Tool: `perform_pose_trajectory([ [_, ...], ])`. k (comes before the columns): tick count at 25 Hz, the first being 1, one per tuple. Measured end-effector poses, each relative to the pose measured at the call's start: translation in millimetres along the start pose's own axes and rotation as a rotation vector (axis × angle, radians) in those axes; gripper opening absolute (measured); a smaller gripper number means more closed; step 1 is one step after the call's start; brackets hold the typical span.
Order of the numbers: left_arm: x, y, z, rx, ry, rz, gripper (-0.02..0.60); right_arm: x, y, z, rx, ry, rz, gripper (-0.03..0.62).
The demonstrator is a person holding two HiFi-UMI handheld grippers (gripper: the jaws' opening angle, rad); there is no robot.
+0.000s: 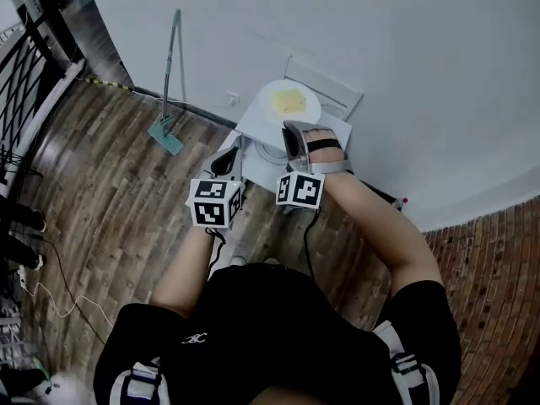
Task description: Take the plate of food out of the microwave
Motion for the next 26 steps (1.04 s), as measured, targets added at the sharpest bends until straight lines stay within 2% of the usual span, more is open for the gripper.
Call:
perform_pose_trajectory([
  [3, 20, -3, 5, -0.017, -0.024, 0.017, -0.006, 1, 3, 31, -0.021, 0.012, -0.02, 0.023],
  [7, 36, -10, 11, -0.055, -0.003, 0.064, -0.008, -5, 6, 43, -0.034, 0.028, -0.03, 0.023],
  [15, 49, -24, 10, -0.08, -0.026, 0.086, -0.008, -14, -7, 37, -0.03, 0.063, -0.057, 0.023],
  [21, 41, -29, -2, -0.074, -0.027, 0.066, -0.007, -4, -17, 28, -0.026, 0.067, -0.039, 0.023],
  [26, 36, -40, -3, -0.067, -0.063, 0.057, -0.008, -9, -26, 24, -0.05, 0.084, -0.032, 0.023],
])
Point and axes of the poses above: the fingertips, and each gripper's own axes: y backward along the fingers, z to its right, x out of its top, the point moved 6 cm from there along y, backward along the fingers, and after that the axes turned 3 degrees about z, right-handed, at the moved point
